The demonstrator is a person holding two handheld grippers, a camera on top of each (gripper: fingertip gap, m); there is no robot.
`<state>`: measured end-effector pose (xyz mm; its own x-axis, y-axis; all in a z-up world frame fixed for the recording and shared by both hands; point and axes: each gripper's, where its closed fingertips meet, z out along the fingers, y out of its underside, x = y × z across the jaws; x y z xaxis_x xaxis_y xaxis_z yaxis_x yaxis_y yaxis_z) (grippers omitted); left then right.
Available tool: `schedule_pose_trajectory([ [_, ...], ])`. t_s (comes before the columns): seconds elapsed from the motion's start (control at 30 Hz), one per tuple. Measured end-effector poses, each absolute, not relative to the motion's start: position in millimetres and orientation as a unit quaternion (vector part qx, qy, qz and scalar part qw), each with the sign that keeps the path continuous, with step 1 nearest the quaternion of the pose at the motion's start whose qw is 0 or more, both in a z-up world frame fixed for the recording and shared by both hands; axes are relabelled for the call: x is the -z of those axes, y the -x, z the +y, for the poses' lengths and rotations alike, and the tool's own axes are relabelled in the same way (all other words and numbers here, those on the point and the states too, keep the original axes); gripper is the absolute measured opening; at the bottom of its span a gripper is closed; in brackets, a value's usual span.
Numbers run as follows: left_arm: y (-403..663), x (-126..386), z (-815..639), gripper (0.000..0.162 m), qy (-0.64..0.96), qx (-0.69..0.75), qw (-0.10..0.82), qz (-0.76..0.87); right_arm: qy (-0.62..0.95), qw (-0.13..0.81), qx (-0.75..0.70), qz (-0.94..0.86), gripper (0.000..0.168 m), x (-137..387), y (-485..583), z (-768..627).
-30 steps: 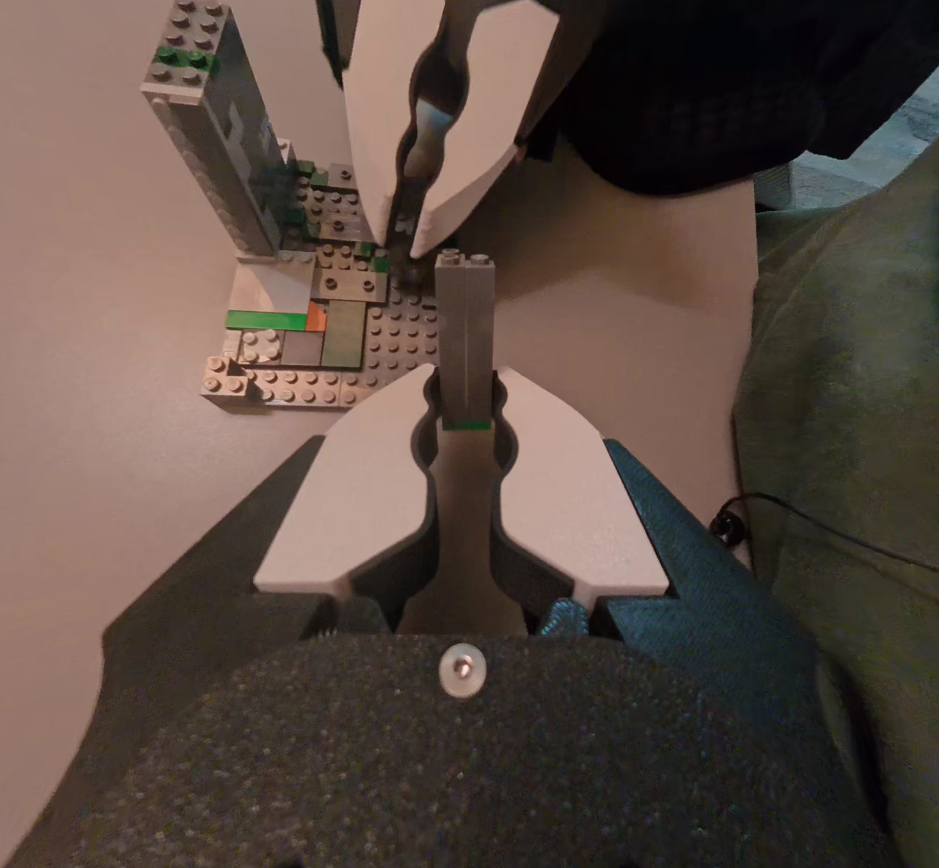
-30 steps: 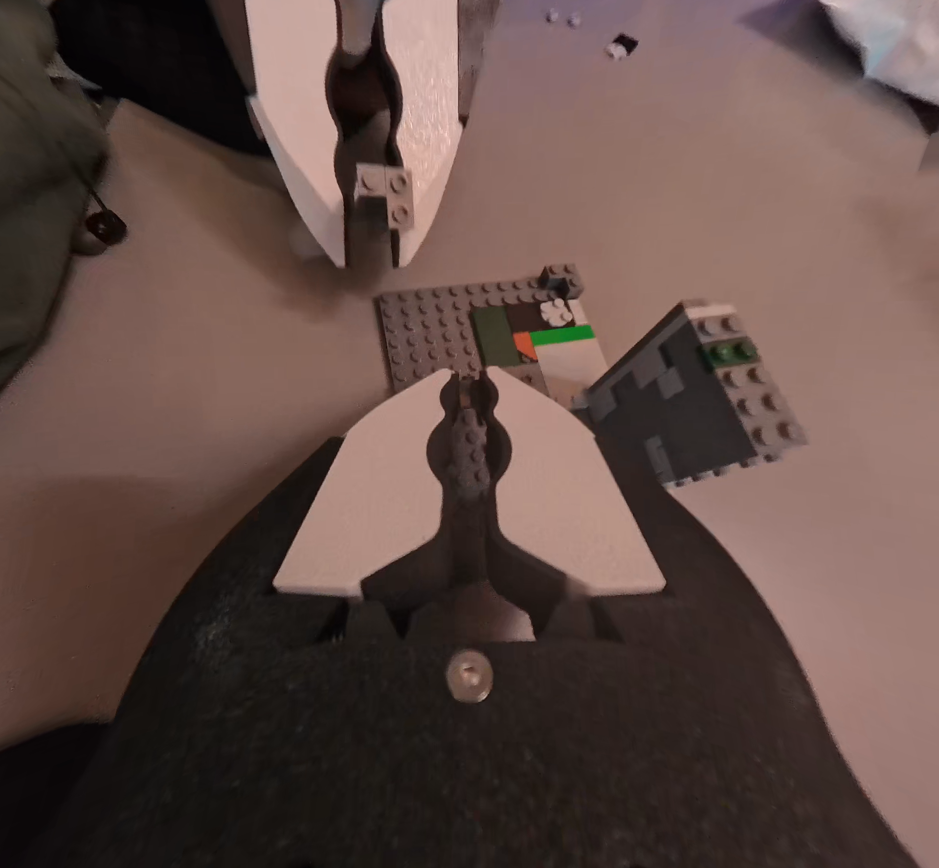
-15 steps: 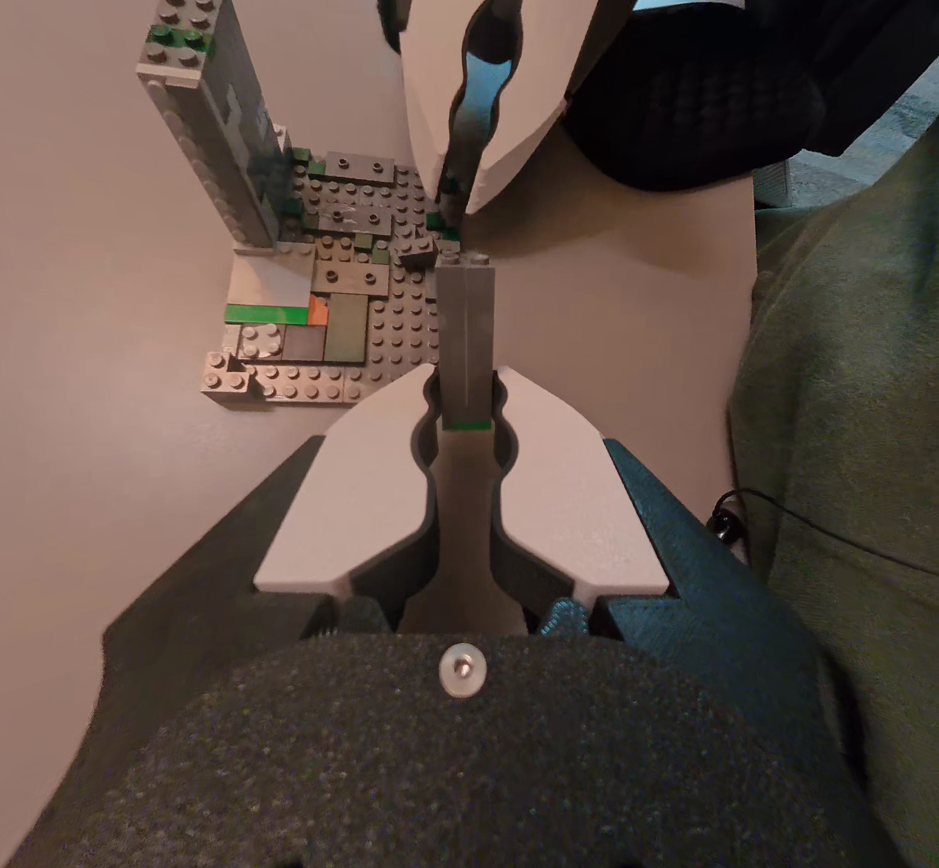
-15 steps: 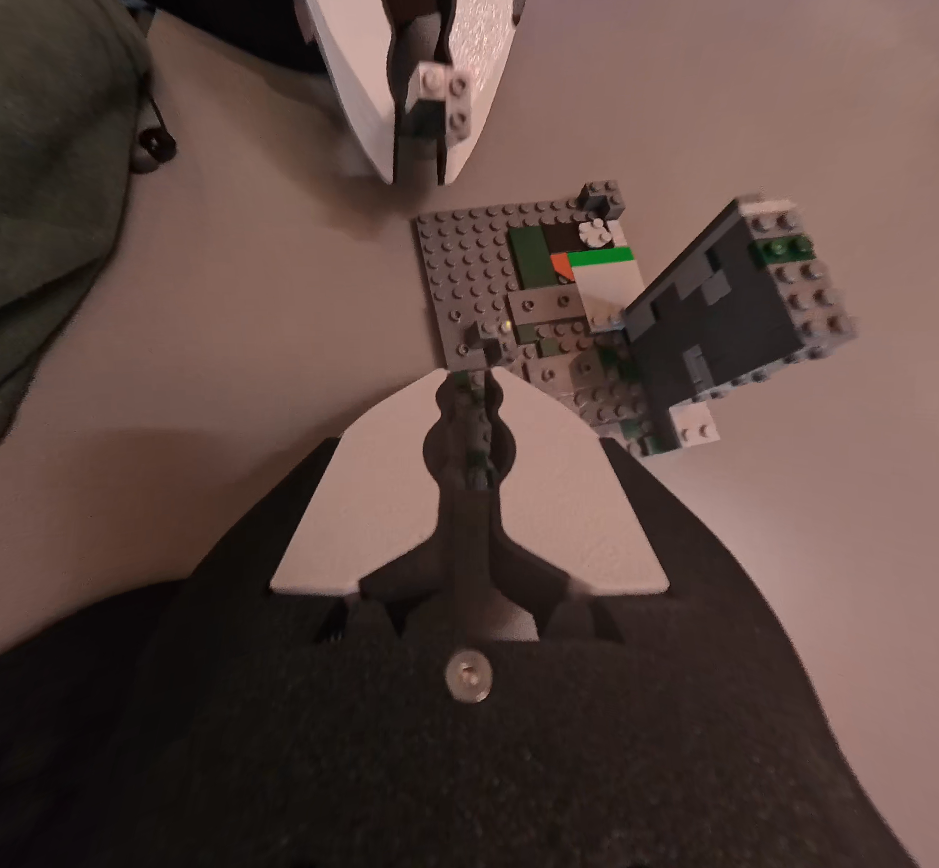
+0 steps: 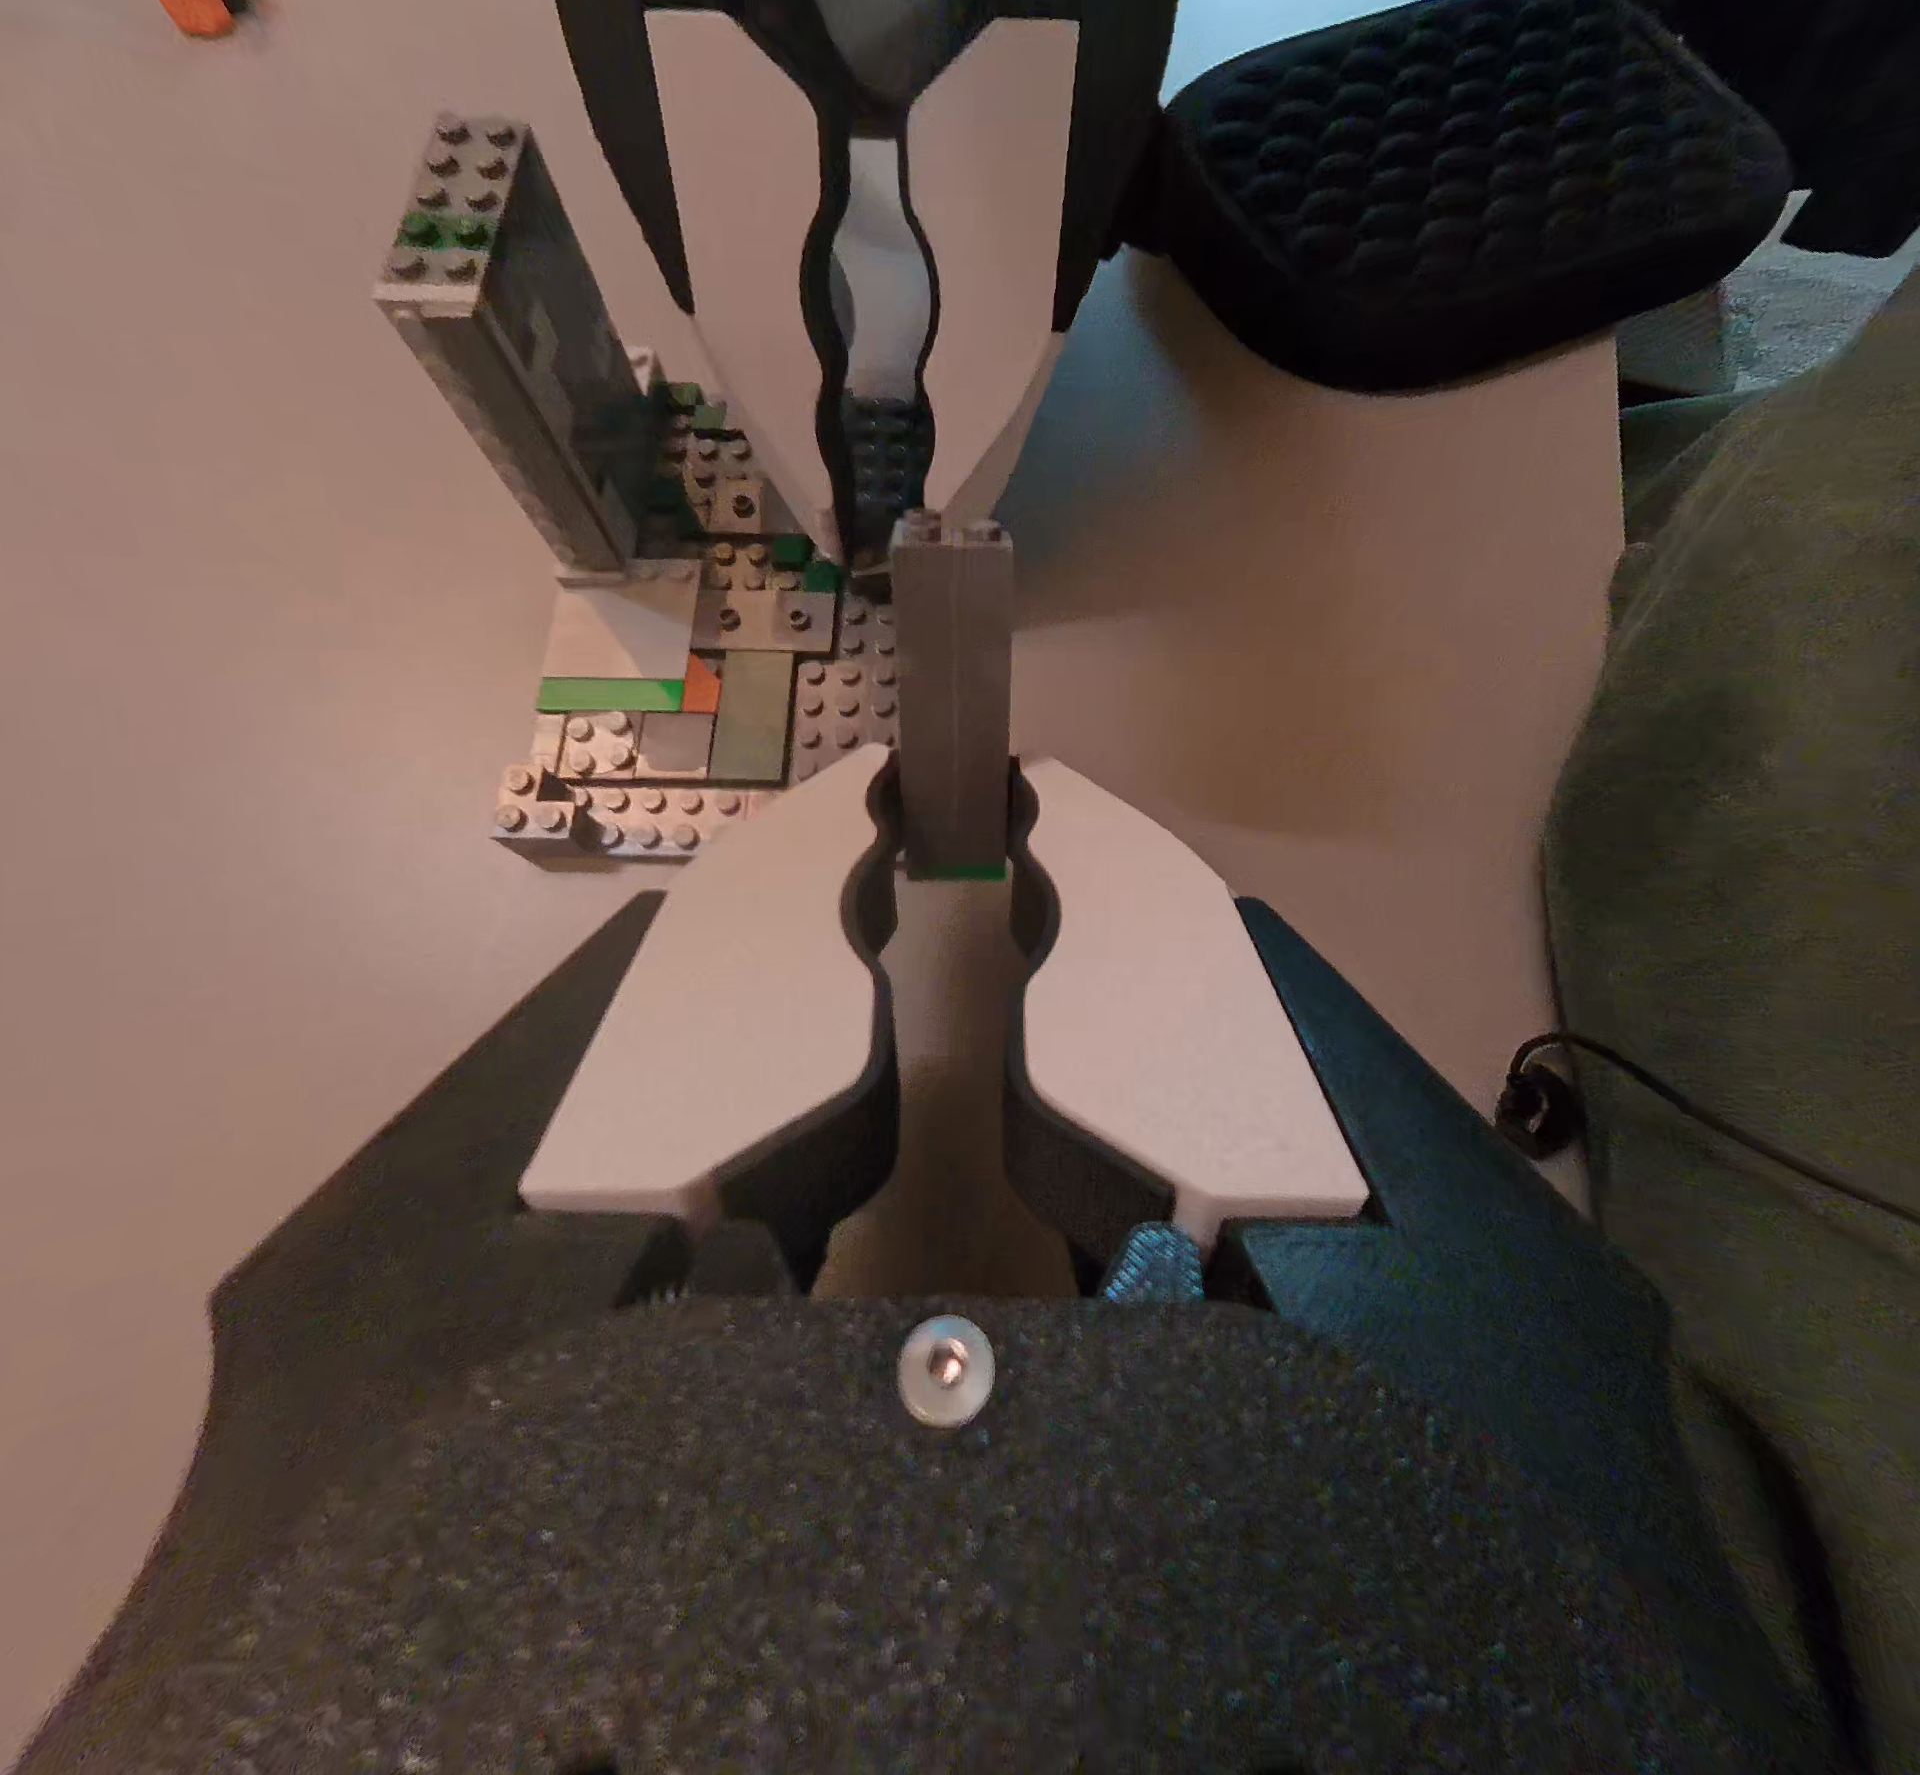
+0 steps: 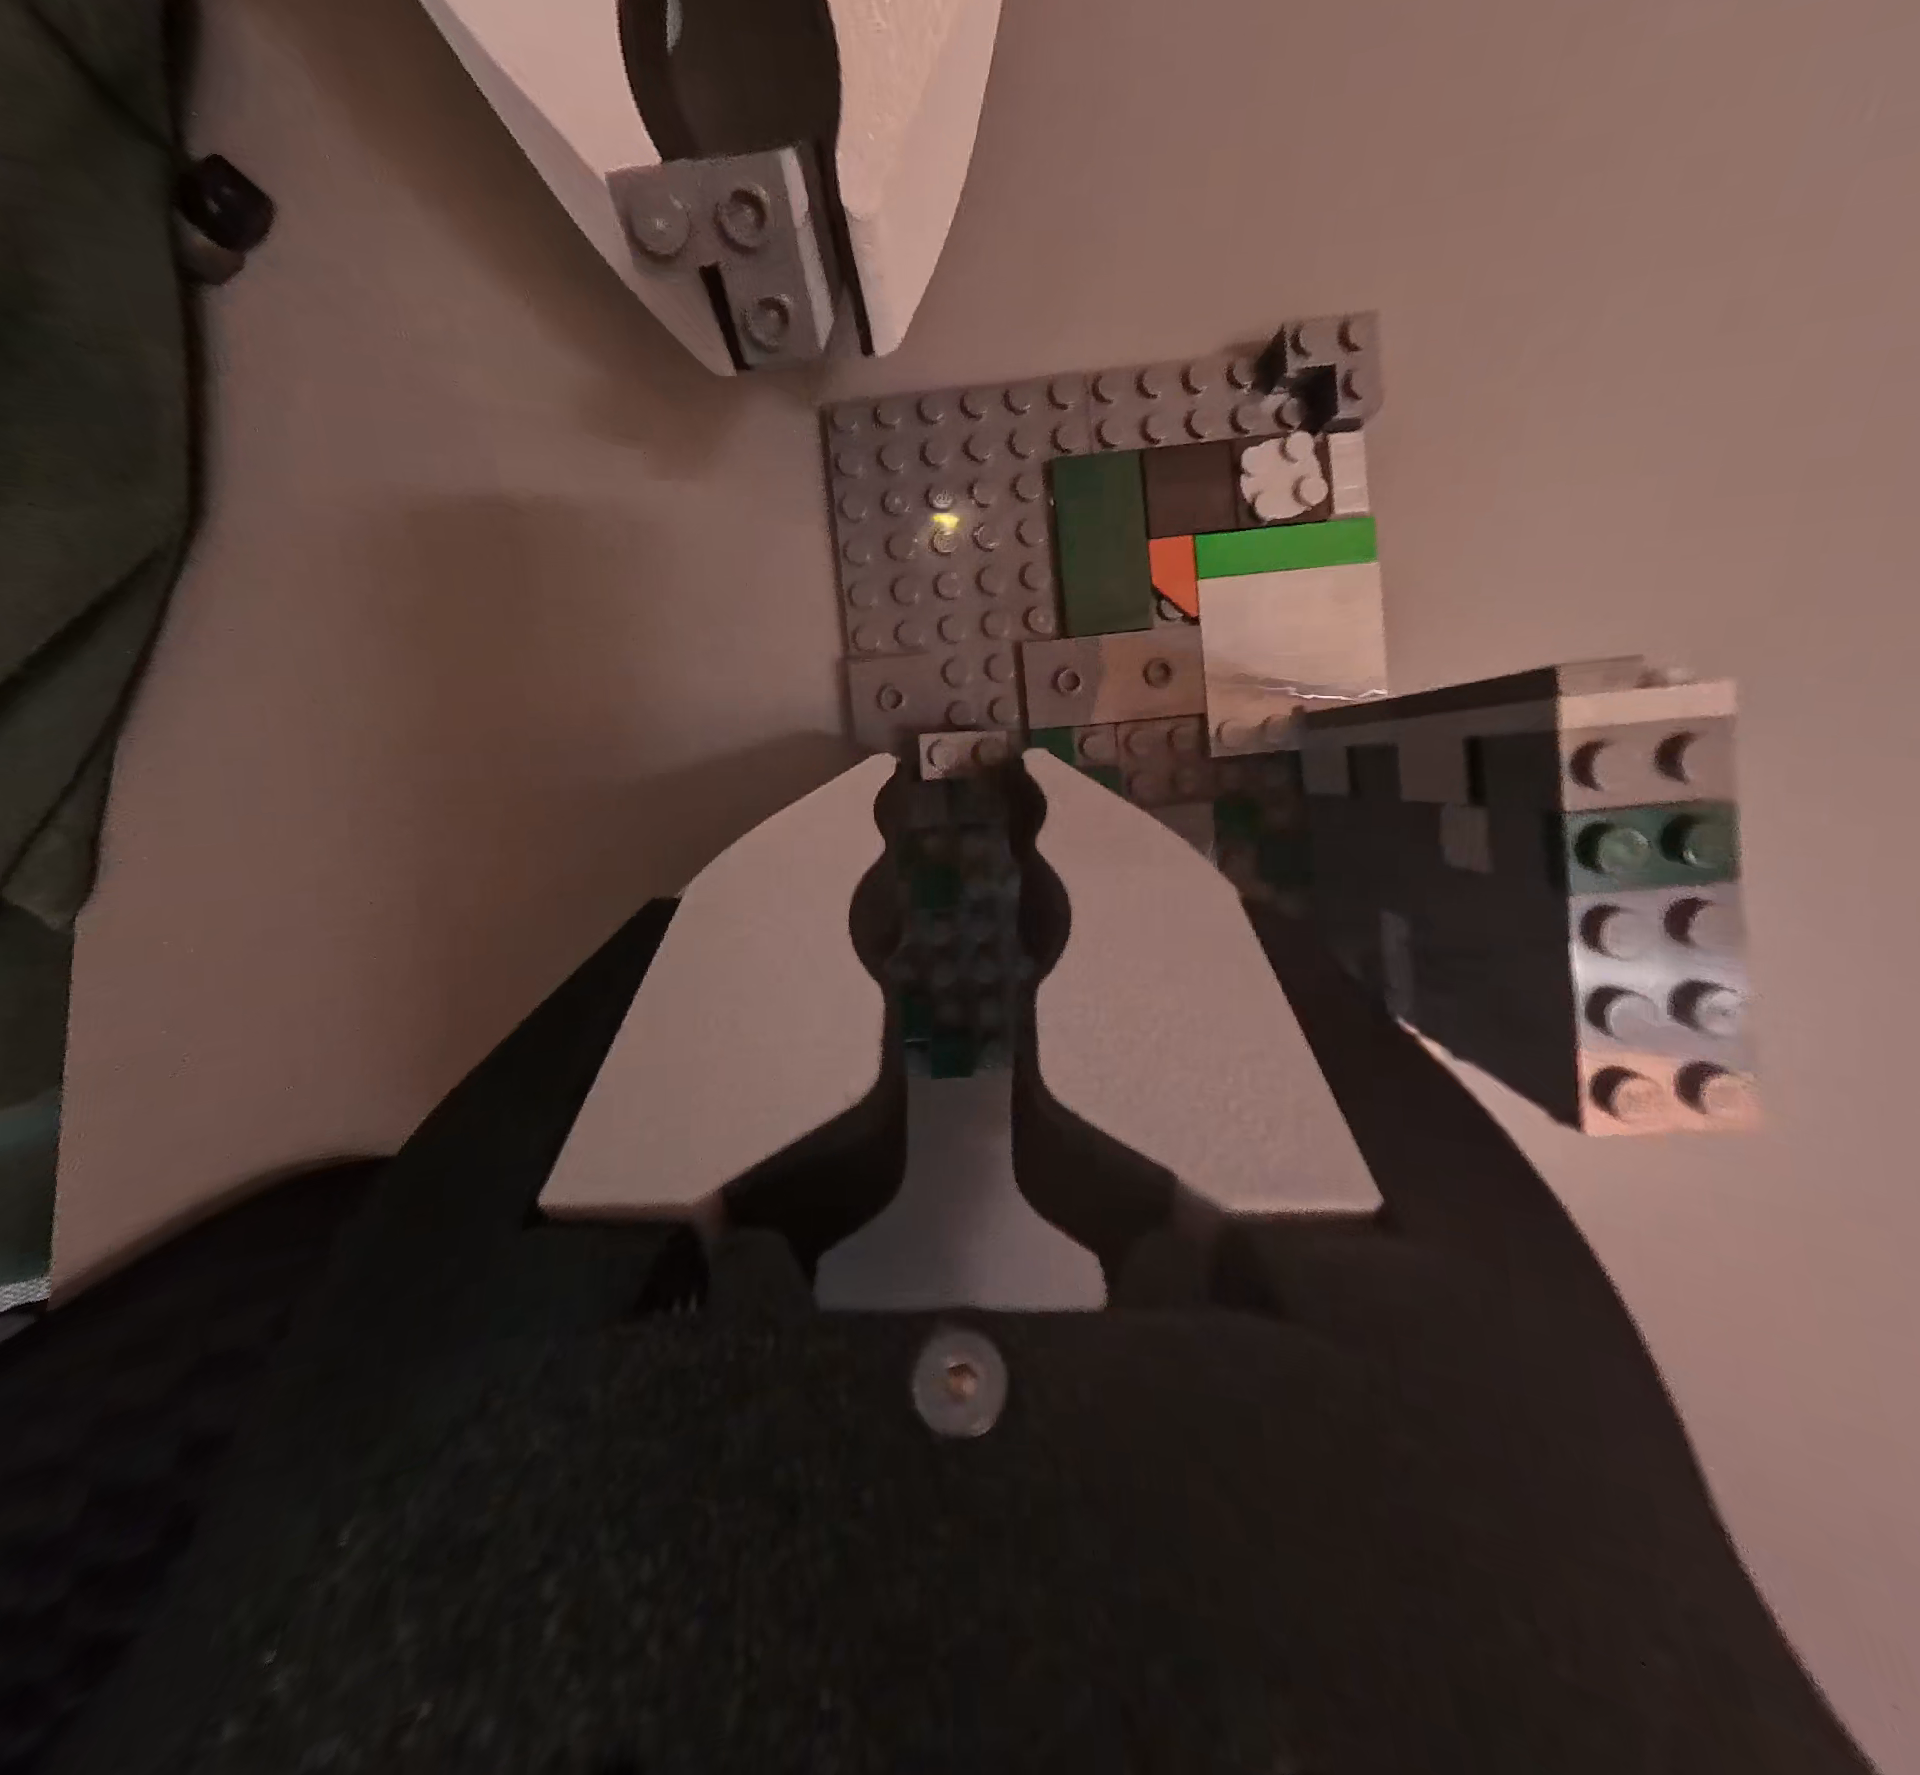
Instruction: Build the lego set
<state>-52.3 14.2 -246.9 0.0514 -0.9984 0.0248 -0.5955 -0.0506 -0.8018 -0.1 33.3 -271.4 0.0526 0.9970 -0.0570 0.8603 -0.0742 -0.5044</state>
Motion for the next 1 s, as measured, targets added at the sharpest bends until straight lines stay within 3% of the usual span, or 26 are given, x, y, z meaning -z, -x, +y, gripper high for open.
schedule_pose_trajectory([
  [0.13,51.7,241.9,16.1,0.017,0.642,0.304,0.343,0.615,0.700,0.215,-0.215,-0.646,0.016,257.8,5.8,34.5],
  [0.33,48.7,235.7,20.1,0.017,0.639,0.298,0.361,0.611,0.634,0.368,-0.292,-0.614,0.016,175.8,37.7,24.5],
  [1.0,45.7,232.5,16.5,0.017,0.651,0.285,0.349,0.611,0.626,0.383,-0.267,-0.625,0.016,178.9,42.1,16.3],
])
